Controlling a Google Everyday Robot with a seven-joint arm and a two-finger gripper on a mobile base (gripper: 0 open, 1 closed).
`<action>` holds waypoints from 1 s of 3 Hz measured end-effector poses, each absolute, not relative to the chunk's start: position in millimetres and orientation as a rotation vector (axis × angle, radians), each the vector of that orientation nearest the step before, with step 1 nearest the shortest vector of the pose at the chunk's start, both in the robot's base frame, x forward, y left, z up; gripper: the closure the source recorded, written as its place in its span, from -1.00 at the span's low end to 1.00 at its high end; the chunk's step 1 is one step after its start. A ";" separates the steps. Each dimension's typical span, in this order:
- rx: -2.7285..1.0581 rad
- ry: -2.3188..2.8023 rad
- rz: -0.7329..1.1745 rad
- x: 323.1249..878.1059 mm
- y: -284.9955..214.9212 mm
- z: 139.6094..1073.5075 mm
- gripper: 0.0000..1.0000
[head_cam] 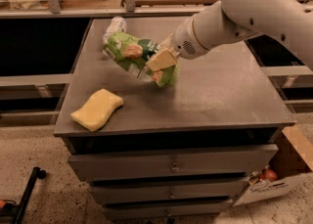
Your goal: Move green rice chip bag near sponge
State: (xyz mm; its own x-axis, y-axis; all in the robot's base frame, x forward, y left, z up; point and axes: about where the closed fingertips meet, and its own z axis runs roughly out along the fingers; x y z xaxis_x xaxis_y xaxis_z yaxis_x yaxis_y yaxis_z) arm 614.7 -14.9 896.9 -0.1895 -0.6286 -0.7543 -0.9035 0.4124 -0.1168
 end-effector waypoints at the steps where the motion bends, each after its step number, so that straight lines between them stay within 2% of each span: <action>1: -1.318 1.910 0.492 601.9 -10.8 896.1 1.00; 2: -1.333 1.890 0.521 593.9 -6.1 897.1 1.00; 3: -1.354 1.868 0.548 588.5 -1.6 898.0 0.65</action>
Offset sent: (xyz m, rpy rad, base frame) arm -0.0293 0.0103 0.0024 0.0471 0.0182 0.0683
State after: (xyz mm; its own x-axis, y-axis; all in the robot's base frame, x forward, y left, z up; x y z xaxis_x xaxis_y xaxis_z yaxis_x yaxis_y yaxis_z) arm 588.5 -1.6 898.0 -0.1578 -0.6119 -0.7751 -0.9337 0.3479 -0.0846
